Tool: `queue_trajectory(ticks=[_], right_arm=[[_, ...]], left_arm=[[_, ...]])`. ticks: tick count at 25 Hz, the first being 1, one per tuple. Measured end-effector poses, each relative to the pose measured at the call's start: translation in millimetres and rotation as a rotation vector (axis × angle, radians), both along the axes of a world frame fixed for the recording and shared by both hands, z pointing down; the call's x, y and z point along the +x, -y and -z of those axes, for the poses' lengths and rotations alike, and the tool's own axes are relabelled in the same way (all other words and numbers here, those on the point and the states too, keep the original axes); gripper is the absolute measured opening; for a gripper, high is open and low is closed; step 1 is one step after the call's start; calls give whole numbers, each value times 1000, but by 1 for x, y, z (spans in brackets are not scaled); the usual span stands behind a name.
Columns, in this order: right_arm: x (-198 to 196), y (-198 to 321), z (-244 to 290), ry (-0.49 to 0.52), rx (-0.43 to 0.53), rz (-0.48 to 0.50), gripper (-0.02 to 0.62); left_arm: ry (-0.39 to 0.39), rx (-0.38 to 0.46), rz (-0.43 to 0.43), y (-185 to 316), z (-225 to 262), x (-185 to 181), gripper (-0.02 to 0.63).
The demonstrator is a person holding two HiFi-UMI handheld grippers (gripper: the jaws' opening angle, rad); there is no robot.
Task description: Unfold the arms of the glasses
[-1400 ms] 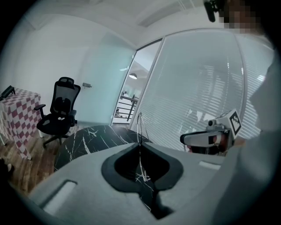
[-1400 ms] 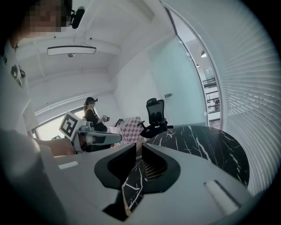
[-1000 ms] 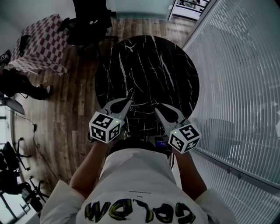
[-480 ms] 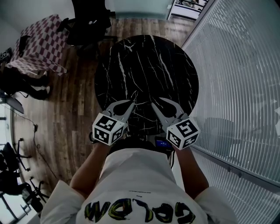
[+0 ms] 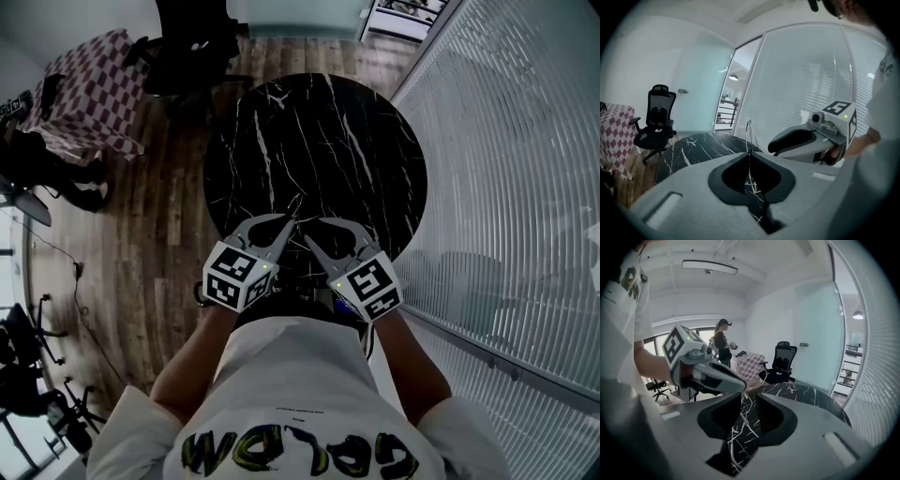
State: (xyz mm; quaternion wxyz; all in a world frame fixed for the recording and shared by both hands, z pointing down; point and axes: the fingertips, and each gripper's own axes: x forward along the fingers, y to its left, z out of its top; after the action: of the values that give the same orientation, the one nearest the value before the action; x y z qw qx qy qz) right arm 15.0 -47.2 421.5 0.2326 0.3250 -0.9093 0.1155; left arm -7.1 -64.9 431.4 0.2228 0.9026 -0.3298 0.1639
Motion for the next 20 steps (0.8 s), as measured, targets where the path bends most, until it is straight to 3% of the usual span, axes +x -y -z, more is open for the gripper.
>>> queue_trajectory(ticks=[9, 16, 20], right_arm=[[-11, -9, -27, -176, 24, 57, 106], [-12, -2, -40, -445, 113, 41, 92], [-11, -2, -53, -493, 119, 55, 84]], left_arm=[[14, -3, 16, 0, -4, 8, 6], [53, -25, 66, 6, -7, 4, 6], [62, -27, 64, 5, -11, 12, 6]])
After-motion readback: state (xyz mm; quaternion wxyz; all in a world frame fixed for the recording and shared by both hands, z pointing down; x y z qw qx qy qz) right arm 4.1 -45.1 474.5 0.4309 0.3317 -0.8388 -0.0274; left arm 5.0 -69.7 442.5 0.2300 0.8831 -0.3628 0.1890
